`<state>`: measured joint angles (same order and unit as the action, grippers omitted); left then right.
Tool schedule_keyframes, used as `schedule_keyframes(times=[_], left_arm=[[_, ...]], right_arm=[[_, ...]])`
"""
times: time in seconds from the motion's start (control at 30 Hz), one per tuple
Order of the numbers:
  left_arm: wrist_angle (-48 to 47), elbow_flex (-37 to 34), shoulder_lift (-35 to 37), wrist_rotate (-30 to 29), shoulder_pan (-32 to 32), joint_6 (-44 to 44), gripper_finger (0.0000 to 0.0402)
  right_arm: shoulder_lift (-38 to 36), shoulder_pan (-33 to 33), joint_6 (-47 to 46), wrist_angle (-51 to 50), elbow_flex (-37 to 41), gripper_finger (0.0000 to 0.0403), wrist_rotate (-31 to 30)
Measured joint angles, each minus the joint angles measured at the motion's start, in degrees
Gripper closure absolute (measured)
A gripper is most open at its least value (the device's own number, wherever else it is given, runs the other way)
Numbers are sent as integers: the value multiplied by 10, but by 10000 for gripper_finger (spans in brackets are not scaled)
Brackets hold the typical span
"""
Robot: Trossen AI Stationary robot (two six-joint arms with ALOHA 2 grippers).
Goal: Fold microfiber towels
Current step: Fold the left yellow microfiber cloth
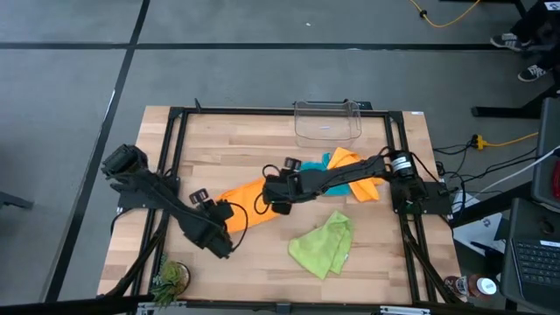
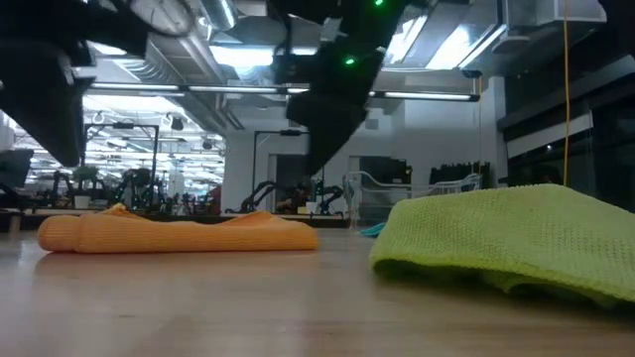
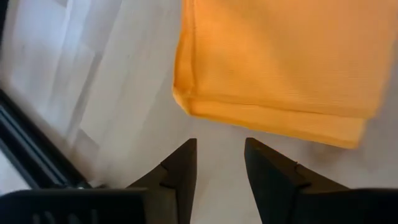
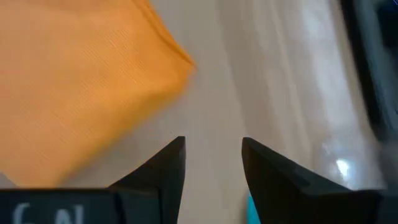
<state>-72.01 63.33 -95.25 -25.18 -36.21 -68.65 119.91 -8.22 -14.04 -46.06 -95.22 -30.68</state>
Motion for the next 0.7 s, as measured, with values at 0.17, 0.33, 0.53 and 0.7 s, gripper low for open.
schedule_keyframes(times=[0.17, 0.33, 0.53, 0.7], left_arm=[[15, 0, 13, -19, -33, -36, 275], [68, 0, 7, -26, -47, -42, 274], [124, 0, 7, -71, -32, 7, 278], [113, 0, 7, -31, 65, 11, 278]], right_arm=[[-5, -21, -72, -78, 0, 244, -21], [-6, -59, -126, -137, 0, 244, -8], [-43, -125, -212, -276, 1, 245, -50], [-98, -158, -355, -423, 1, 245, -114]])
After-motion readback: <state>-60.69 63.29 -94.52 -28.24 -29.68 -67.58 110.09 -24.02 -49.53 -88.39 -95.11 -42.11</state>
